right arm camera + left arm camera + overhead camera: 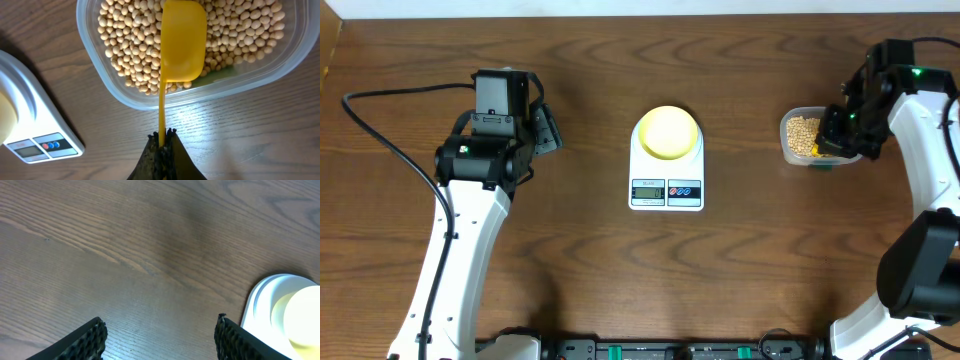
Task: Scoop item into bowl and weigh 50g on scale
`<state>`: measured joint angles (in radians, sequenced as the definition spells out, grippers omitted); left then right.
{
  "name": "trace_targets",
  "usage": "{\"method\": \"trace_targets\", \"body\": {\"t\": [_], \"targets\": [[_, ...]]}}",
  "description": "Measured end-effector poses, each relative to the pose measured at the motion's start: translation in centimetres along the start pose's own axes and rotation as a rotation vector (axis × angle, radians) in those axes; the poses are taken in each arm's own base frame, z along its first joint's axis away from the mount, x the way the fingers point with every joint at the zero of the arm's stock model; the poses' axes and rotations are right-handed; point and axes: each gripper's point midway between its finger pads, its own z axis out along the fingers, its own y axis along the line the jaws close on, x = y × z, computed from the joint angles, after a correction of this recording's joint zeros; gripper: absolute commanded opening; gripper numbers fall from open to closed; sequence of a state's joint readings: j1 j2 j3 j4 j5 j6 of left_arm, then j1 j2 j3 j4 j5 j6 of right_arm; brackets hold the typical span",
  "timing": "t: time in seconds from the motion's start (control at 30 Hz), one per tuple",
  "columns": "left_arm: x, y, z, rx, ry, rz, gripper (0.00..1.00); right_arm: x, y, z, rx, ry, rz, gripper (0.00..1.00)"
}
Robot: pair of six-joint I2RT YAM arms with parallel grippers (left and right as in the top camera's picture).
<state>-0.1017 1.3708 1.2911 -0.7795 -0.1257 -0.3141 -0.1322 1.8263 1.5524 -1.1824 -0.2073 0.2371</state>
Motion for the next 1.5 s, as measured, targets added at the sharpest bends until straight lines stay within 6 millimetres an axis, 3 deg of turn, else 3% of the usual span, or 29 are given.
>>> {"method": "trace_targets", "body": {"t": [0.83, 1.17, 1.5], "targets": [[0.0, 0.0, 0.0, 0.000, -0.001, 0.000, 0.72, -0.1, 0.2, 0.7, -0.128, 0.050, 0.013, 0.01], [0.0, 0.0, 0.0, 0.000, 0.000, 0.000, 0.72, 0.1, -1.5, 0.0, -0.214, 0.079, 0.058, 0.01], [0.0, 0.0, 0.0, 0.001, -0.002, 0.005, 0.72, 0.0, -1.7, -0.7, -0.318, 0.078, 0.062, 0.01]]}}
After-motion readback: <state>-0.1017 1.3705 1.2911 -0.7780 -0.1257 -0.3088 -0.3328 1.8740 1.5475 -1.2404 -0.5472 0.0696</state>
